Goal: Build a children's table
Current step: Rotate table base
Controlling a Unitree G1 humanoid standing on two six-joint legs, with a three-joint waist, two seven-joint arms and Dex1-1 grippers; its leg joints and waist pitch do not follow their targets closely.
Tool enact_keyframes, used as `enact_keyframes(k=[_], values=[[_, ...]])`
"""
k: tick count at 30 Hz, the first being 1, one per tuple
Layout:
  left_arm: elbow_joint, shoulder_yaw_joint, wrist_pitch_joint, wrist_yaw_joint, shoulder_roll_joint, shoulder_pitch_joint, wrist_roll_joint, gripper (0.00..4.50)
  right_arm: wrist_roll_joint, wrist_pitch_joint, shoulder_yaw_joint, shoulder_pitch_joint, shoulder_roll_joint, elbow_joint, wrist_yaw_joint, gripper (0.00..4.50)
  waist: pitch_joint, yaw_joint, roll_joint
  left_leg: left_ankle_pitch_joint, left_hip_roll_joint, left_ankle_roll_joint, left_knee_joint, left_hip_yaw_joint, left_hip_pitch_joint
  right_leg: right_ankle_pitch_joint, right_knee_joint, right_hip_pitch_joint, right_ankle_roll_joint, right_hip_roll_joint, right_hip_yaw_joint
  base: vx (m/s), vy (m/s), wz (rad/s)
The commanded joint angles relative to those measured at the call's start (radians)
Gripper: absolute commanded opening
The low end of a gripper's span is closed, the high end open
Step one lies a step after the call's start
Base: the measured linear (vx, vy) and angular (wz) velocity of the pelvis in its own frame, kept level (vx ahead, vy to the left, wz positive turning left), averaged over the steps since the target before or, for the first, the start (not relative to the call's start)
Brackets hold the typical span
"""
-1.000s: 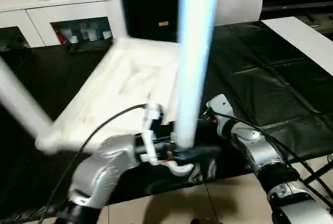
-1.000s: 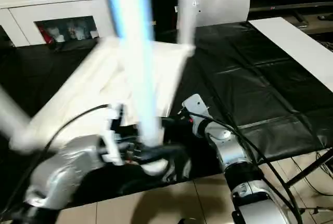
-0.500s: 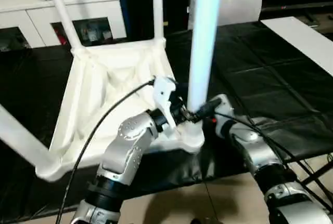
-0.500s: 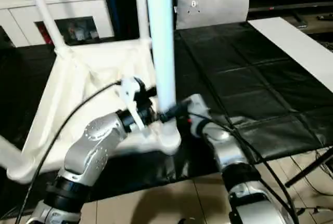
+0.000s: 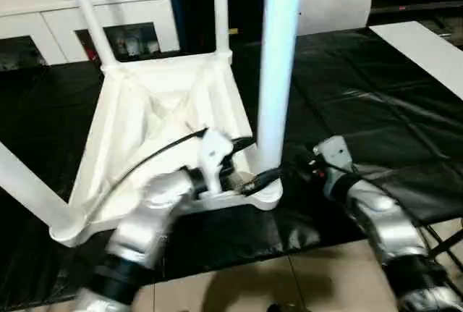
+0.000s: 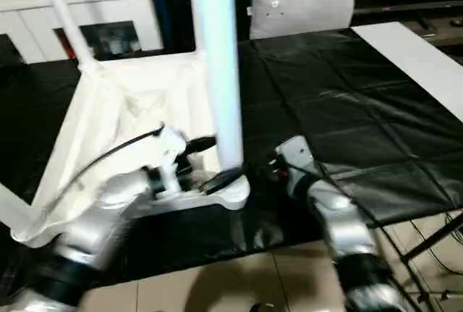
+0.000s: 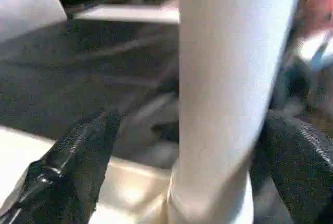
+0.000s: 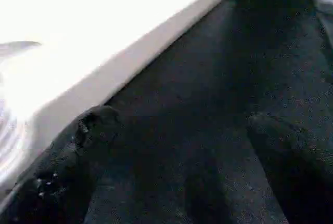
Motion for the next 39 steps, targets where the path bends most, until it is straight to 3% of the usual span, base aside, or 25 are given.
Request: enact_keyframes(k=[1,5,8,12,16,19,25,29,30,31,32,37,39], values=[[0.02,0.027,0.03,-0.034,0.045,0.004,0.017,4.21,0.019,0.046,0.018,0.011,-0.022,-0.047,0.055,4.5,-0.054,0.007,-0.009,-0.156,0.047,0.094,-0.071,-0.023,-0.007,-0.483,-0.095,0.062,0.01,-0.082,0.063,0.0,0.0,0.0],[0.019,-0.011,0.058,-0.114,0.132,0.002,0.03,4.01,0.052,0.054,0.012,0.036,-0.06,-0.107,0.137,4.5,-0.056,0.014,-0.004,-0.157,0.054,0.092,-0.074,-0.027,-0.003,-0.464,-0.092,0.06,0.01,-0.082,0.066,0.0,0.0,0.0],[0.024,-0.053,0.065,-0.189,0.188,-0.006,0.057,3.66,0.101,0.102,-0.001,0.054,-0.102,-0.172,0.206,4.5,-0.061,0.022,0.0,-0.113,0.063,0.108,-0.074,-0.031,-0.004,-0.353,-0.074,0.062,-0.038,-0.084,0.075,0.0,0.0,0.0],[0.038,-0.068,0.055,-0.206,0.205,-0.015,0.076,3.33,0.147,0.167,0.013,0.08,-0.147,-0.25,0.284,4.5,-0.064,0.035,0.0,-0.076,0.062,0.118,-0.069,-0.027,-0.007,-0.304,-0.066,0.066,-0.065,-0.088,0.077,0.0,0.0,0.0],[0.058,-0.085,0.048,-0.207,0.205,-0.026,0.094,3.09,0.186,0.233,0.019,0.102,-0.188,-0.311,0.355,4.5,-0.059,0.041,-0.004,-0.103,0.055,0.113,-0.07,-0.024,-0.008,-0.388,-0.081,0.067,-0.031,-0.085,0.07,0.0,0.0,0.0],[0.056,-0.099,0.066,-0.234,0.207,-0.03,0.092,2.83,0.158,0.231,0.02,0.099,-0.212,-0.292,0.352,4.5,-0.057,0.039,-0.001,-0.131,0.054,0.091,-0.072,-0.025,-0.004,-0.447,-0.092,0.064,-0.006,-0.084,0.066,0.0,0.0,0.0],[0.112,-0.09,0.057,-0.211,0.172,-0.063,0.105,2.4,0.154,0.242,0.02,0.101,-0.249,-0.309,0.374,4.5,-0.06,0.039,-0.004,-0.118,0.042,0.092,-0.066,-0.022,-0.007,-0.46,-0.098,0.065,0.024,-0.079,0.06,0.0,0.0,0.0],[0.173,-0.104,0.044,-0.224,0.164,-0.11,0.125,2.09,0.157,0.26,0.024,0.111,-0.272,-0.333,0.406,4.5,-0.065,0.043,-0.005,-0.094,0.046,0.104,-0.065,-0.026,-0.01,-0.417,-0.089,0.067,0.021,-0.079,0.061,0.0,0.0,0.0],[0.187,-0.106,0.041,-0.228,0.162,-0.121,0.129,2.01,0.16,0.265,0.025,0.112,-0.276,-0.339,0.413,4.5,-0.064,0.043,0.001,-0.089,0.046,0.107,-0.065,-0.026,-0.009,-0.409,-0.089,0.066,0.018,-0.079,0.061,0.0,0.0,0.0],[0.199,-0.106,0.04,-0.232,0.16,-0.13,0.132,1.97,0.164,0.267,0.026,0.112,-0.279,-0.344,0.417,4.5,-0.066,0.042,-0.003,-0.084,0.046,0.112,-0.064,-0.026,-0.011,-0.394,-0.087,0.068,0.017,-0.077,0.059,0.0,0.0,0.0],[0.213,-0.11,0.038,-0.245,0.159,-0.141,0.137,1.89,0.17,0.269,0.025,0.113,-0.279,-0.348,0.418,4.5,-0.066,0.044,0.001,-0.08,0.048,0.113,-0.065,-0.028,-0.012,-0.385,-0.084,0.069,0.011,-0.08,0.06,0.0,0.0,0.0],[0.23,-0.118,0.037,-0.269,0.16,-0.15,0.145,1.56,0.176,0.271,0.024,0.111,-0.274,-0.353,0.42,4.5,-0.062,0.042,0.002,-0.104,0.043,0.102,-0.065,-0.024,-0.009,-0.438,-0.096,0.067,0.024,-0.079,0.056,0.0,0.0,0.0],[0.227,-0.121,0.041,-0.276,0.163,-0.146,0.142,1.23,0.177,0.272,0.023,0.11,-0.273,-0.354,0.42,4.5,-0.062,0.041,0.002,-0.112,0.044,0.098,-0.065,-0.024,-0.008,-0.448,-0.098,0.065,0.029,-0.078,0.055,0.0,0.0,0.0]])
